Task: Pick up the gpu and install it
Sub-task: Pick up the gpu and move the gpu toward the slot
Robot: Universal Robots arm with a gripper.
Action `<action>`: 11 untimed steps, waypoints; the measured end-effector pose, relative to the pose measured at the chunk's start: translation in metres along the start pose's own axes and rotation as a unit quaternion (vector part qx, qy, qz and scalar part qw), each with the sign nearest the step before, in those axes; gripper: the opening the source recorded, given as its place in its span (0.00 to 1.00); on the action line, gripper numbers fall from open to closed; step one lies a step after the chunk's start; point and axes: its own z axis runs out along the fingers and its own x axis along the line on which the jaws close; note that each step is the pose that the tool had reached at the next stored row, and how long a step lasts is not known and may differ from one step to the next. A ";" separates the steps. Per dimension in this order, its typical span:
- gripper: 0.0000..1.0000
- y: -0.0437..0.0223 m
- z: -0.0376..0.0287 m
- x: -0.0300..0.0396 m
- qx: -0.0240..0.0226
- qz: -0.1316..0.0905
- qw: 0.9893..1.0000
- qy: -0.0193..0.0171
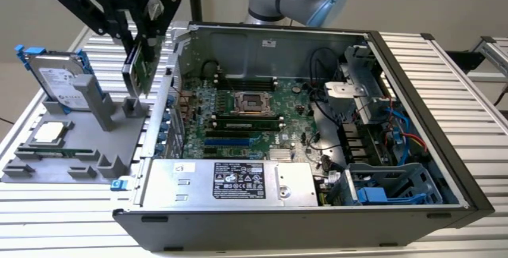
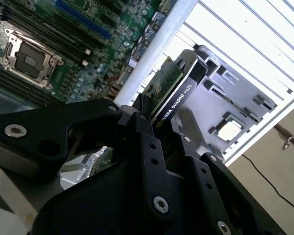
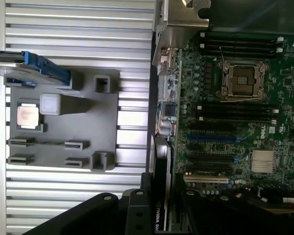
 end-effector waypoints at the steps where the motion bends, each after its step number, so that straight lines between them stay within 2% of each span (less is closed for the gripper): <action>1: 0.00 -0.0001 0.0000 -0.0020 0.000 0.000 1.000 0.000; 11: 0.00 -0.0005 0.0002 -0.0204 0.000 0.000 1.000 0.002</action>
